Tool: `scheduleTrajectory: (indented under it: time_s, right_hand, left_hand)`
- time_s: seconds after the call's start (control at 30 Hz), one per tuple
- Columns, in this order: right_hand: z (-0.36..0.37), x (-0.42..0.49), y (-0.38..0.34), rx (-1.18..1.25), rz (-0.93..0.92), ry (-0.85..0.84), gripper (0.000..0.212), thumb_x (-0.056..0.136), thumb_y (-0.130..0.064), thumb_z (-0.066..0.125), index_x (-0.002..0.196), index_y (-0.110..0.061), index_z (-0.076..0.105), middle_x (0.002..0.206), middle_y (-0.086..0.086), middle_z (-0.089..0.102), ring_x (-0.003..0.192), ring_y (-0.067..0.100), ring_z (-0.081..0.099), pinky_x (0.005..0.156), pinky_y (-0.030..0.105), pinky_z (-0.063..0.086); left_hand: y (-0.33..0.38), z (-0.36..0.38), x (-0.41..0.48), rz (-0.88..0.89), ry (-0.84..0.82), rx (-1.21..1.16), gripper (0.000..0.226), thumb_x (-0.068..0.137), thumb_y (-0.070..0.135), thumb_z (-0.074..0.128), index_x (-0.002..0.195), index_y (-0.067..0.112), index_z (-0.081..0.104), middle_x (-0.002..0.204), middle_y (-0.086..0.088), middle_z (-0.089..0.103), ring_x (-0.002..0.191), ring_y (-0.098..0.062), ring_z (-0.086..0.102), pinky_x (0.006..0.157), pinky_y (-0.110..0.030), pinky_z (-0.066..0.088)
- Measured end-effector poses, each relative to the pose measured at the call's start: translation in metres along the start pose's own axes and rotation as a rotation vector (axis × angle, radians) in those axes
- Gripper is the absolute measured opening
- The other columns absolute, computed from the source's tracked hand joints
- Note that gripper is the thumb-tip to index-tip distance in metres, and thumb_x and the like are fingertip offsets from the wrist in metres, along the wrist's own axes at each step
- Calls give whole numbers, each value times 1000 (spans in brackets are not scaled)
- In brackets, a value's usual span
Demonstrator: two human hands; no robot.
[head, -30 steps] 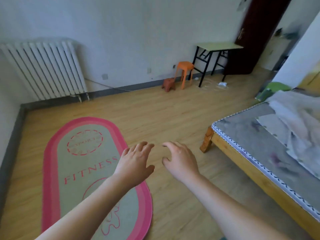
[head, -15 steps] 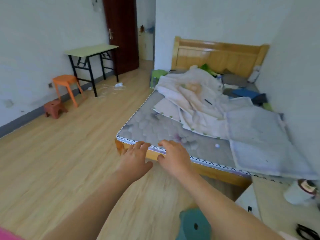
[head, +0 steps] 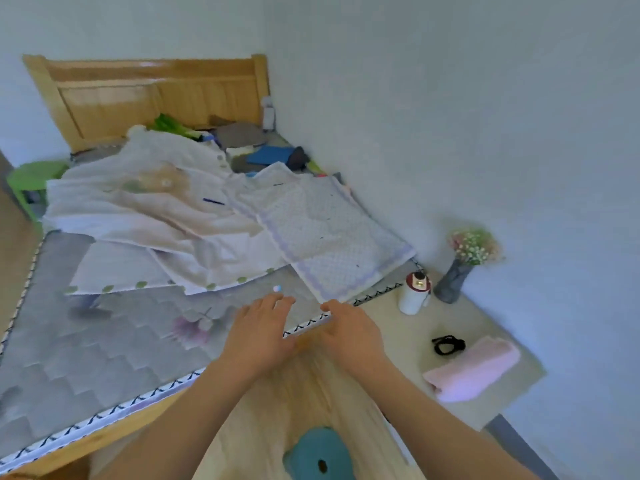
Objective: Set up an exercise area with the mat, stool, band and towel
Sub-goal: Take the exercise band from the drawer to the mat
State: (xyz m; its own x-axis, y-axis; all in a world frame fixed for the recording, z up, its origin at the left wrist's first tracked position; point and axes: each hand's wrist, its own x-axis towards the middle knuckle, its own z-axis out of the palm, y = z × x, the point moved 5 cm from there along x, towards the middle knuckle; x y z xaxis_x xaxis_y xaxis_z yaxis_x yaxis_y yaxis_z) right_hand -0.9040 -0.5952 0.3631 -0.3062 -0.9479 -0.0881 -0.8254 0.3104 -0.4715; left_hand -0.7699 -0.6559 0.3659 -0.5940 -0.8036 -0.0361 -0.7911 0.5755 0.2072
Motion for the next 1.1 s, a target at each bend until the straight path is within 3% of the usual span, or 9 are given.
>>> scheduleTrajectory:
  time_s: [0.13, 0.3, 0.43, 0.63, 0.83, 1.0, 1.1]
  right_hand:
    - [0, 24, 10, 25, 198, 69, 42, 85, -21, 49, 127, -26, 54, 115, 1, 63, 107, 21, 56, 79, 31, 45]
    - [5, 39, 7, 38, 405, 141, 37, 90, -21, 50, 127, -24, 55, 118, 0, 62, 109, 21, 56, 86, 31, 46]
    - [9, 31, 17, 68, 576, 196, 38, 90, -25, 52, 128, -26, 56, 119, -3, 64, 110, 18, 57, 86, 30, 48]
    - [-2, -13, 62, 27, 860, 264, 26, 92, -26, 47, 99, -24, 71, 95, -2, 72, 86, 22, 66, 74, 33, 55]
    - [7, -16, 117, 55, 960, 262, 27, 93, -31, 46, 92, -21, 71, 92, -1, 73, 81, 21, 65, 70, 32, 56]
    - [43, 19, 164, 119, 990, 205, 31, 95, -31, 44, 93, -16, 70, 90, 5, 71, 81, 25, 64, 64, 29, 49]
    - [69, 36, 193, 134, 1035, 207, 30, 96, -32, 44, 96, -17, 70, 91, 3, 71, 83, 24, 63, 61, 29, 43]
  left_hand:
    - [-10, -2, 47, 201, -56, -12, 75, 77, 57, 27, 144, 25, 35, 150, 2, 34, 136, -19, 35, 108, -34, 28]
    - [-35, 6, 94, 403, -155, 6, 62, 91, 39, 51, 147, 26, 28, 153, 2, 28, 138, -18, 30, 111, -32, 22]
    - [-22, 23, 120, 558, -209, 12, 60, 89, 36, 51, 145, 26, 32, 150, 4, 32, 135, -17, 35, 107, -32, 28]
    - [41, 67, 132, 755, -330, -14, 52, 89, 40, 50, 139, 29, 41, 137, 6, 50, 124, -15, 46, 102, -30, 31]
    - [66, 95, 148, 785, -394, -15, 43, 91, 38, 48, 133, 28, 48, 124, 6, 57, 112, -15, 52, 95, -30, 39]
    - [77, 140, 182, 771, -424, -19, 42, 94, 35, 46, 135, 25, 45, 133, 6, 50, 118, -15, 48, 95, -28, 37]
    - [92, 179, 200, 785, -471, -39, 47, 95, 35, 46, 140, 24, 40, 140, 5, 45, 126, -16, 43, 103, -32, 33]
